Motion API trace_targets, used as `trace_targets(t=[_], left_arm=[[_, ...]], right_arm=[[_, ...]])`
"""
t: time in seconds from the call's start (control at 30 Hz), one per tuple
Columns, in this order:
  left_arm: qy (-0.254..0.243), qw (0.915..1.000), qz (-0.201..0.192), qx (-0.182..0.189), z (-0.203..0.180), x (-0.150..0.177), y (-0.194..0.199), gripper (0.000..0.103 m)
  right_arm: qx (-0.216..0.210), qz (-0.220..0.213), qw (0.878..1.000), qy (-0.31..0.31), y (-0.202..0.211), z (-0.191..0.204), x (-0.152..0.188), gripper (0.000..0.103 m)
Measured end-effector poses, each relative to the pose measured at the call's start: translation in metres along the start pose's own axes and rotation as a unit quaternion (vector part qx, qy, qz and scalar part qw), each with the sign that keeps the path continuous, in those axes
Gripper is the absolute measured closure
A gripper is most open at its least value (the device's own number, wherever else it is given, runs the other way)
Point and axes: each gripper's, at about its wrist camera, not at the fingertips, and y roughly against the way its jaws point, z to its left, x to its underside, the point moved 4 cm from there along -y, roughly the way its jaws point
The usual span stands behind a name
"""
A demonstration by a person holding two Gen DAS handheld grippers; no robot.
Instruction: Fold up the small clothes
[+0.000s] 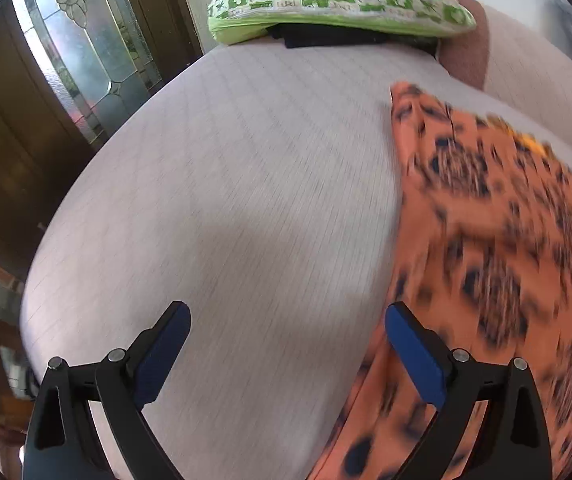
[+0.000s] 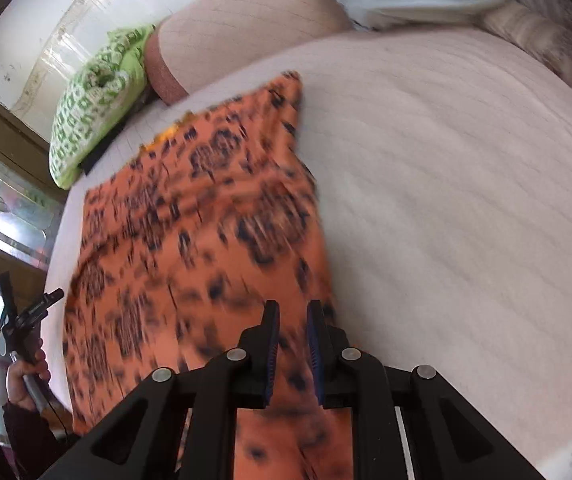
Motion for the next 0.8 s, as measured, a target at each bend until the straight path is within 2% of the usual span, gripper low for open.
trace_targets(t=[0.13, 0.23, 0.3, 0.37, 0.43, 0.5, 0.6, 0.67, 0.8], left_arm=[[-0.042, 0.9989, -0.012, -0.017, 0.004, 0.033, 0.023, 0.004], [-0.094, 0.9934, 0.017, -0.063, 0.000, 0.045, 0.016, 0.004], [-0.092, 0.9927, 0.039, -0.069, 0.006, 0.048, 0.012, 0.004], [-0.110, 0.9887, 0.041, -0.093, 0.011, 0.052, 0.011, 0.004], [-0.128, 0.9841, 0.041, -0.117, 0.017, 0.058, 0.011, 0.004], [-0.139, 0.9802, 0.049, -0.132, 0.026, 0.069, 0.008, 0.004], [-0.143, 0.9814, 0.043, -0.120, 0.032, 0.080, 0.014, 0.004], [-0.149, 0.9810, 0.041, -0.117, 0.030, 0.082, 0.019, 0.004], [-0.138, 0.9864, 0.023, -0.087, 0.019, 0.081, 0.035, 0.004]], right_arm=[[-0.030, -0.009, 0.999, 0.014, 0.013, 0.000, 0.032, 0.086], [-0.030, 0.021, 0.999, 0.008, -0.010, 0.012, 0.043, 0.086], [-0.034, 0.027, 0.999, 0.017, -0.022, 0.020, 0.050, 0.086], [-0.009, 0.060, 0.998, 0.030, -0.043, 0.023, 0.060, 0.085], [-0.017, 0.040, 0.998, 0.036, -0.039, 0.021, 0.065, 0.085], [-0.022, 0.066, 0.997, 0.032, -0.035, 0.017, 0.070, 0.085], [-0.011, 0.094, 0.995, 0.028, -0.030, 0.015, 0.070, 0.086], [0.003, 0.084, 0.996, 0.036, -0.027, 0.025, 0.062, 0.086], [-0.025, 0.058, 0.997, 0.048, -0.042, 0.069, 0.035, 0.086]])
